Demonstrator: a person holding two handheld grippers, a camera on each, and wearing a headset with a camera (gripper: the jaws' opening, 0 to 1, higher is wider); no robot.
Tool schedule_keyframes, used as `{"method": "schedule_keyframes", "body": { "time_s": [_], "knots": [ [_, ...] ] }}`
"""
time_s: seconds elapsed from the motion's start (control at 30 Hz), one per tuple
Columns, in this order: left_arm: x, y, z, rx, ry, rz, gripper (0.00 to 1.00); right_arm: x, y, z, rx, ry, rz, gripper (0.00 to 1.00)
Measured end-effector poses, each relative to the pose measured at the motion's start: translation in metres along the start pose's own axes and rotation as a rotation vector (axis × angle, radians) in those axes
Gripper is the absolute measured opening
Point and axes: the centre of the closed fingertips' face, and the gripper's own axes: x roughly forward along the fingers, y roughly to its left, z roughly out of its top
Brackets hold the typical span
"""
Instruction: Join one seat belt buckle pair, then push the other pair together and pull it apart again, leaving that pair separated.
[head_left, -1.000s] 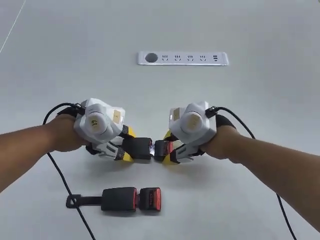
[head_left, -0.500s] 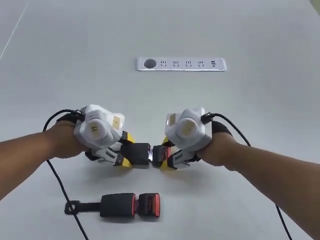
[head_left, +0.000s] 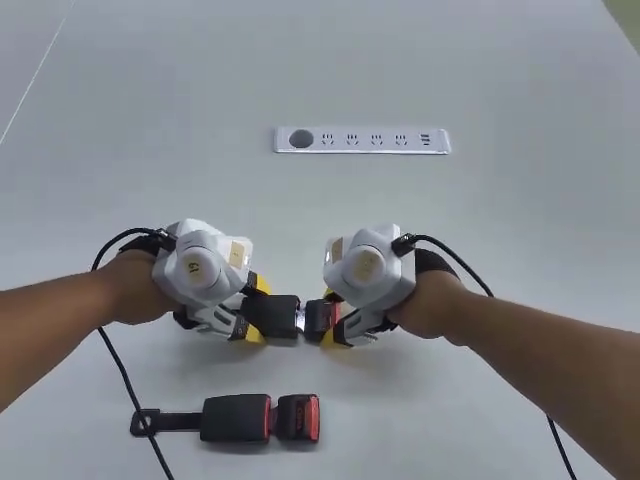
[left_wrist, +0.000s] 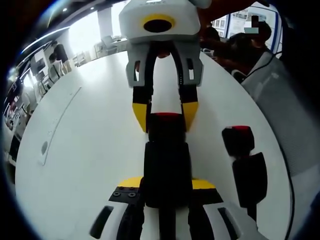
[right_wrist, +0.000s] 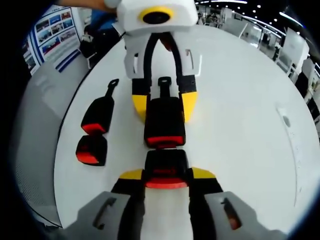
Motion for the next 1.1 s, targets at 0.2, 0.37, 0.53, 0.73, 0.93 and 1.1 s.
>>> {"method": "schedule_keyframes", "body": {
  "time_s": [0.2,0.37,0.53,0.73,0.93,1.1],
  "knots": [
    [0.002,0.002,-0.002,-0.004,0.004,0.002,0.33,-0.001,0.001,-0.001,-0.001,0.014,-0.005,0.32],
    [0.002,0.002,-0.003,-0.006,0.004,0.002,0.33,-0.002,0.001,-0.003,-0.003,0.011,-0.003,0.32],
    [0.003,0.003,-0.004,-0.007,-0.002,0.0,0.33,-0.003,0.002,-0.006,0.001,0.017,-0.003,0.32],
    [0.001,0.001,-0.002,-0.004,0.002,-0.002,0.33,-0.008,0.001,-0.014,-0.004,0.032,0.003,0.32],
    [0.001,0.0,-0.001,-0.007,0.004,-0.002,0.33,-0.009,0.002,-0.016,0.0,0.029,0.003,0.33],
    [0.0,-0.002,0.0,-0.011,0.005,-0.001,0.33,-0.014,0.004,-0.023,0.002,0.022,0.006,0.33]
  ]
}}
